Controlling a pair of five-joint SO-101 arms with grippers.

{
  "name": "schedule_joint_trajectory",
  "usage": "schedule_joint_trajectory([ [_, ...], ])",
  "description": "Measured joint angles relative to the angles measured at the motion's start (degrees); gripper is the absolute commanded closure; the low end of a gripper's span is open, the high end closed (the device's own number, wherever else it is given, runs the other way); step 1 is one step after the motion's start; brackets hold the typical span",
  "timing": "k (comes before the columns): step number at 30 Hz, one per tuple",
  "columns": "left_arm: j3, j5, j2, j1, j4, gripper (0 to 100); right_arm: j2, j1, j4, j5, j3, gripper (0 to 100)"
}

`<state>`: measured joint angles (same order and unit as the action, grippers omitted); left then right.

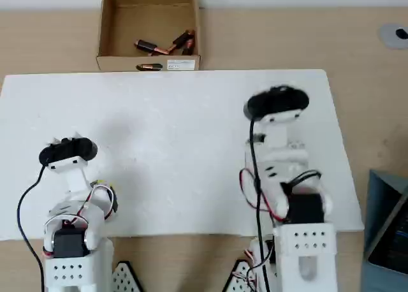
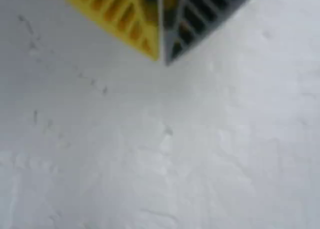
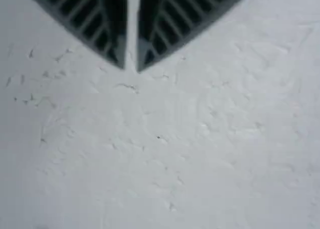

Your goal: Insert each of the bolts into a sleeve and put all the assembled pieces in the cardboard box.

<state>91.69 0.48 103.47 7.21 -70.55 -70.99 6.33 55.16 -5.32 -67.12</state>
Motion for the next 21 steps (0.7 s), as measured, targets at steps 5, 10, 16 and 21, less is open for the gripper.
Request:
schedule_joint_trajectory([
  [5, 0.00, 0.00, 0.00, 0.00, 0.00, 100, -8.09, -0.09, -5.01, 0.00, -11.08, 98.9],
  [10, 0.00, 0.00, 0.00, 0.00, 0.00, 100, -15.82, -0.09, -6.42, 0.00, -19.34, 98.9],
  [16, 0.00, 0.00, 0.00, 0.00, 0.00, 100, -24.97, -0.09, -6.51, 0.00, -27.08, 98.9],
  [21, 0.00, 0.00, 0.00, 0.00, 0.00, 100, -30.86, 0.09, -5.63, 0.00, -29.71, 98.9],
])
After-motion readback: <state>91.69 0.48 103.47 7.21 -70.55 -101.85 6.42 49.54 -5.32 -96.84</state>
